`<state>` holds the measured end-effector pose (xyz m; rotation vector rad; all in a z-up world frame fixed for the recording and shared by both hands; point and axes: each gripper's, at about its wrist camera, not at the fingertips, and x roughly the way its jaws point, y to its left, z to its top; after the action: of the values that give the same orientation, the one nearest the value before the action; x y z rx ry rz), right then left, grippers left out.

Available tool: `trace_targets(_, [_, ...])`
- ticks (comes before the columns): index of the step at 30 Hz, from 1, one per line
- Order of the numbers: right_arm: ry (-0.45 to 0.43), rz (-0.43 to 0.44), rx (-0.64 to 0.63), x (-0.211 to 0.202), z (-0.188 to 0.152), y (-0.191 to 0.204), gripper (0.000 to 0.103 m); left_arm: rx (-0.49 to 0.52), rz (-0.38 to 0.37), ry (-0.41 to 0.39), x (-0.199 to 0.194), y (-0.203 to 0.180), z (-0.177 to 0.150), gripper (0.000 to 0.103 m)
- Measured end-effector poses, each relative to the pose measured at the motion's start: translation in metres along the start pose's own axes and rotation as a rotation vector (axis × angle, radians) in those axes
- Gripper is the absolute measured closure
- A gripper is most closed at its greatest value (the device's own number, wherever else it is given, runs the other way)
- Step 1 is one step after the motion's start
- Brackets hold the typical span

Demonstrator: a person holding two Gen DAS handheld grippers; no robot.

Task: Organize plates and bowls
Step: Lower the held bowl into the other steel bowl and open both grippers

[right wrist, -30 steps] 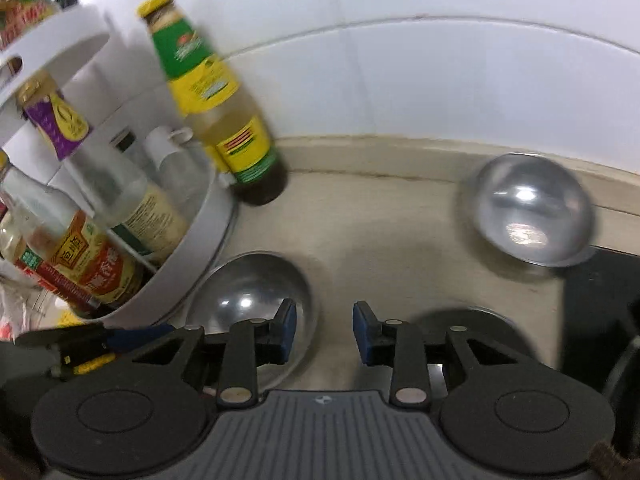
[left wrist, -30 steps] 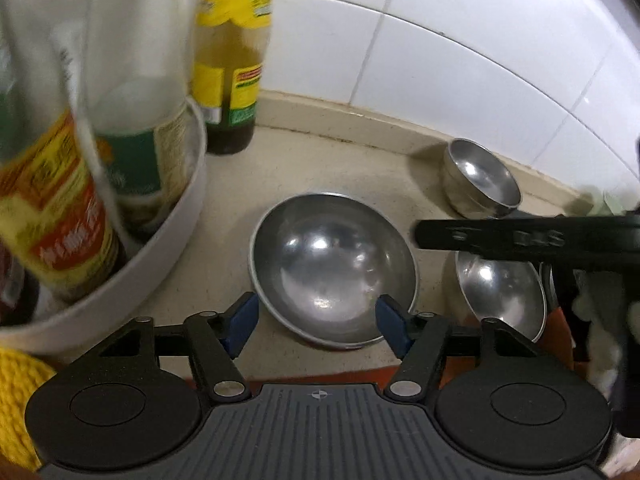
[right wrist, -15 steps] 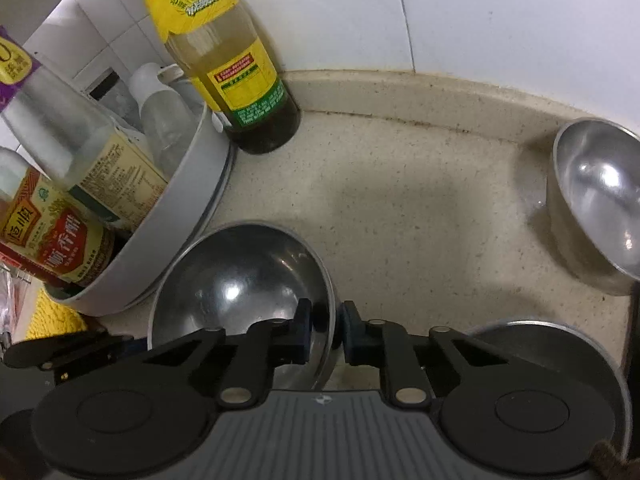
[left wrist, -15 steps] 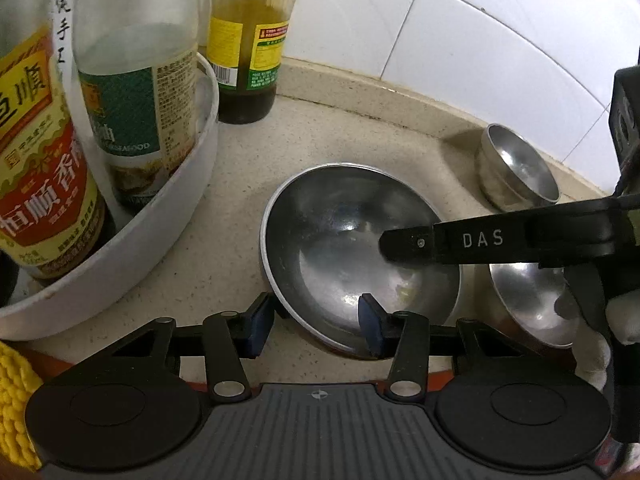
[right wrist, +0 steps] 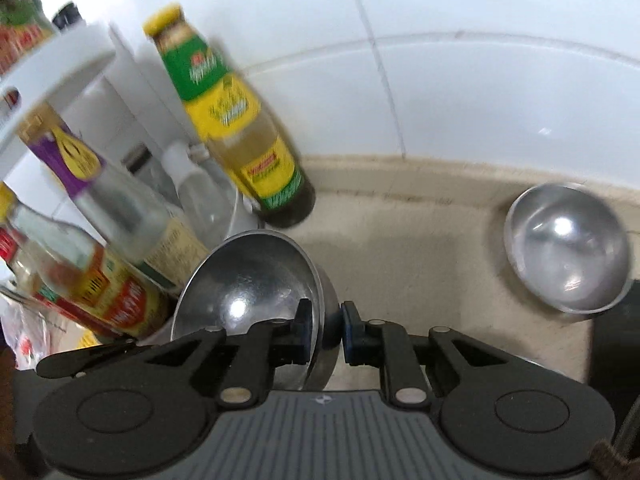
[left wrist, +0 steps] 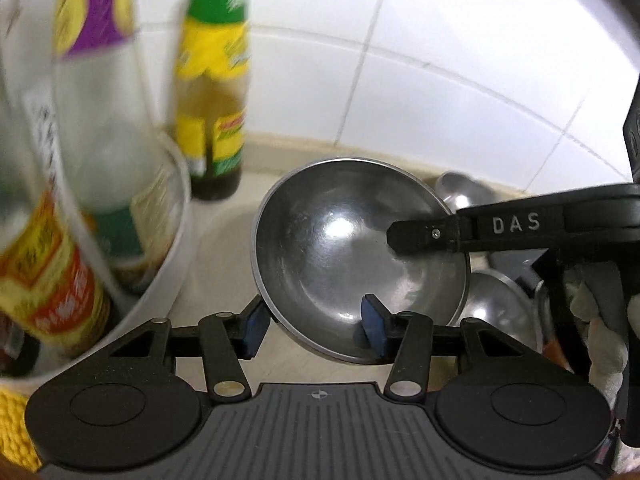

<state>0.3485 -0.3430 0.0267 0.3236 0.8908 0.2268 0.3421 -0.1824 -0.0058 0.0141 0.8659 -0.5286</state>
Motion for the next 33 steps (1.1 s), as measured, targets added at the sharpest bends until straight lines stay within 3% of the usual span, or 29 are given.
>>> trace_targets(5, [-0.065,-0.043,0.042,-0.042,-0.006,-0.016,0.088,0.077,-0.068,-0.028,-0.006,-0.032,0.009,0.045])
trace_targets(13, [-0.118,-0.137,0.146,-0.090,-0.035,-0.048,0.087,0.204,-0.156,0.014,0.007,-0.082,0.001,0.043])
trace_targets(28, [-0.079,-0.204,0.250,-0.083,-0.072,-0.076,0.086,0.264,-0.210,0.089,0.038,-0.096,-0.009,0.045])
trace_targets(33, [-0.063,-0.247,0.264,-0.074,-0.078,-0.087,0.081,0.245,-0.174,0.086,0.046,-0.086,-0.008,0.044])
